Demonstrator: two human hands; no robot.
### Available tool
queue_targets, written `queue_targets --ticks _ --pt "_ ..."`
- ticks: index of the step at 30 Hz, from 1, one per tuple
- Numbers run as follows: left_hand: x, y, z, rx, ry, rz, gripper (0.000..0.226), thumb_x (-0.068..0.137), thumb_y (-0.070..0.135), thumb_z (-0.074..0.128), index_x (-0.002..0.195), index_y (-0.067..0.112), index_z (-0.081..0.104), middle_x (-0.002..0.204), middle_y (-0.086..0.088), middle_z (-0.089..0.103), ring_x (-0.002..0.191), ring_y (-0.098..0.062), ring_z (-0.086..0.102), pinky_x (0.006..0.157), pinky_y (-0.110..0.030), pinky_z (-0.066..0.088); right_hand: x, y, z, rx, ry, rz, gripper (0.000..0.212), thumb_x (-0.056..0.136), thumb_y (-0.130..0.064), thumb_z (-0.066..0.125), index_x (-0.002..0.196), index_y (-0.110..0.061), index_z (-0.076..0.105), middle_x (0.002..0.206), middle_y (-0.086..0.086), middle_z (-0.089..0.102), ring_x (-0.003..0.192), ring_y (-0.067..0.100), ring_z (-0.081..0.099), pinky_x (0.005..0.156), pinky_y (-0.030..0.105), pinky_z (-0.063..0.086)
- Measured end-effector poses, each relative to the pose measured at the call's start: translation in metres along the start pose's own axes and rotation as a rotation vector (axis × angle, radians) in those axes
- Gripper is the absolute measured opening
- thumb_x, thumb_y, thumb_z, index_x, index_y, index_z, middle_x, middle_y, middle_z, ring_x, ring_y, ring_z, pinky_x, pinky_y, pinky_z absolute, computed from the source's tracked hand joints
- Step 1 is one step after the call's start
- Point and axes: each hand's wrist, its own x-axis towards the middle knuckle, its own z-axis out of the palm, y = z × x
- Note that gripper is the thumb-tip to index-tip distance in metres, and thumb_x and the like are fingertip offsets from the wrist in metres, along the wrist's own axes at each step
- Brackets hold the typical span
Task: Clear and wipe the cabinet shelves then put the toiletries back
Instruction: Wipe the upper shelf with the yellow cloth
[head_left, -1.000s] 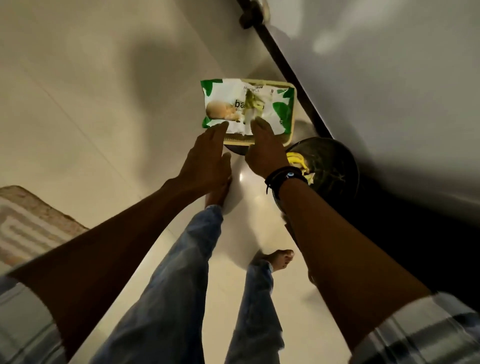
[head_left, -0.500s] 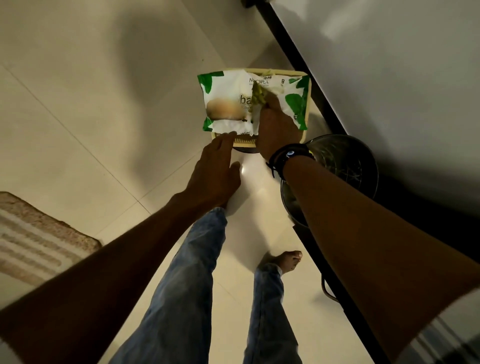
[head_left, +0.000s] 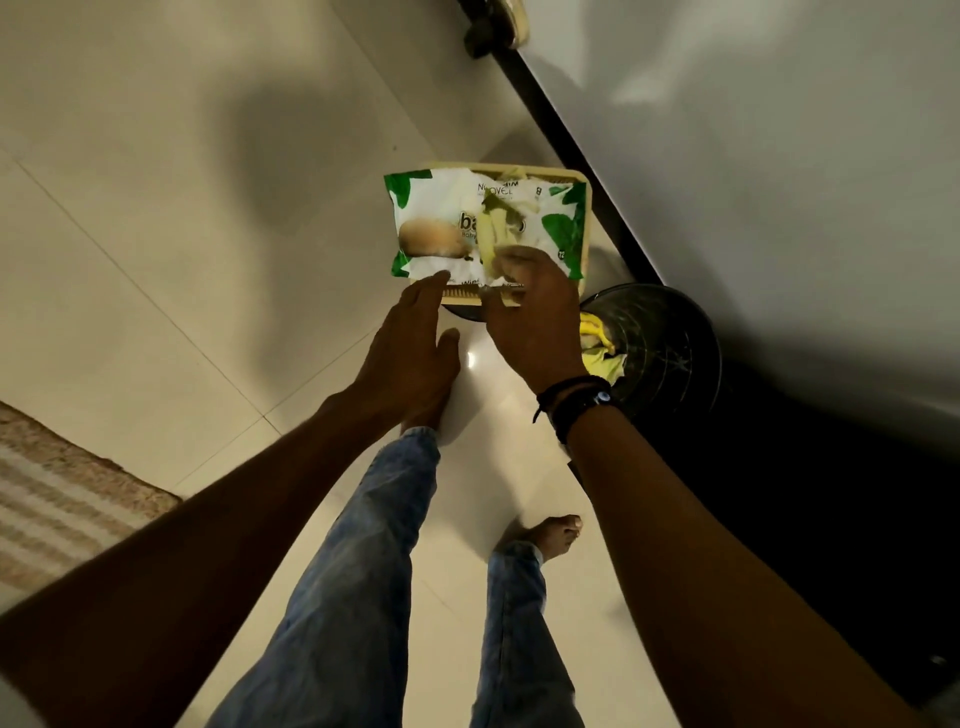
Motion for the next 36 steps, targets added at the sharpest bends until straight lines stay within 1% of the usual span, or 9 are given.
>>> queue_targets --ticks 3,7,11,13,15,18,22,29,36 --pt "-0.003 0.002 -0.002 -0.026 0.014 -0.006 0.059 0.093 0.01 0.053 0.146 0.01 0.026 0.148 -0.01 0.035 0.135 -0.024 0.034 0.109 -0.034 0.031 0.0 0.001 -0.006 0.117 0.026 0.087 0.022 0.078 -0.009 0.072 0.098 -0.001 0.071 0.102 0.012 0.071 0.094 0.02 0.066 0.087 0.033 0.055" --pt "-0.01 0.001 0.001 -0.074 0.055 -0.016 0.06 0.093 0.009 0.054 0.145 0.011 0.026 0.148 -0.01 0.036 0.131 -0.025 0.04 0.107 -0.038 0.036 -0.001 0.0 -0.013 0.332 0.088 0.229 0.019 0.074 0.0 0.075 0.092 0.002 0.067 0.084 0.009 0.068 0.077 0.014 0.065 0.066 0.013 0.054" --pt "-0.018 0.0 0.01 -0.169 0.051 -0.037 0.058 0.093 0.011 0.055 0.144 0.015 0.029 0.149 -0.005 0.034 0.126 -0.023 0.045 0.101 -0.038 0.043 -0.002 0.002 -0.019 0.419 -0.025 0.356 0.032 0.077 0.0 0.069 0.108 -0.005 0.063 0.087 0.007 0.067 0.087 0.02 0.067 0.082 0.032 0.058" --pt "-0.025 0.004 0.012 -0.258 0.066 -0.031 0.053 0.093 0.013 0.054 0.142 0.016 0.034 0.146 -0.002 0.037 0.122 -0.017 0.046 0.095 -0.026 0.047 -0.011 0.0 -0.026 0.609 -0.095 0.424 0.028 0.083 0.004 0.061 0.111 0.001 0.062 0.096 0.014 0.069 0.092 0.027 0.068 0.083 0.038 0.058" --pt "-0.036 0.016 0.009 -0.358 0.08 -0.021 0.042 0.095 0.015 0.051 0.136 0.017 0.042 0.137 0.003 0.046 0.116 -0.008 0.048 0.086 -0.01 0.046 -0.03 -0.006 -0.038 0.831 -0.144 0.516 0.021 0.09 0.003 0.053 0.11 0.004 0.06 0.097 0.014 0.066 0.084 0.022 0.066 0.071 0.027 0.059" --pt "-0.056 0.042 -0.002 -0.529 0.028 -0.08 0.023 0.098 0.024 0.048 0.119 0.03 0.052 0.118 0.008 0.059 0.107 -0.013 0.06 0.087 -0.027 0.053 -0.064 -0.01 -0.058 0.932 -0.164 0.56 0.015 0.095 -0.007 0.05 0.106 -0.004 0.06 0.092 0.01 0.063 0.077 0.017 0.06 0.063 0.022 0.055" --pt "-0.098 0.078 -0.02 -0.558 -0.05 -0.062 0.031 0.092 0.025 0.06 0.122 0.015 0.059 0.107 -0.007 0.068 0.088 -0.022 0.07 0.071 -0.036 0.058 -0.114 -0.024 -0.093 0.93 -0.158 0.564 0.015 0.098 -0.013 0.046 0.095 -0.011 0.06 0.086 0.005 0.064 0.076 0.016 0.06 0.067 0.026 0.053" --pt "-0.181 0.152 -0.03 -0.442 -0.096 0.134 0.018 0.086 0.01 0.066 0.104 0.006 0.066 0.084 -0.005 0.071 0.071 -0.02 0.07 0.07 -0.038 0.059 -0.214 -0.039 -0.164 0.762 0.168 0.309 0.032 0.08 -0.002 0.067 0.111 -0.004 0.058 0.097 0.012 0.068 0.088 0.021 0.067 0.08 0.04 0.058" --pt "-0.257 0.22 0.003 -0.371 -0.227 0.286 0.013 0.087 0.016 0.066 0.1 0.017 0.066 0.087 0.001 0.07 0.077 -0.012 0.069 0.071 -0.032 0.058 -0.305 -0.035 -0.233 0.59 0.5 0.184 0.029 0.075 -0.002 0.066 0.104 -0.005 0.063 0.106 0.016 0.065 0.098 0.027 0.065 0.086 0.049 0.054"
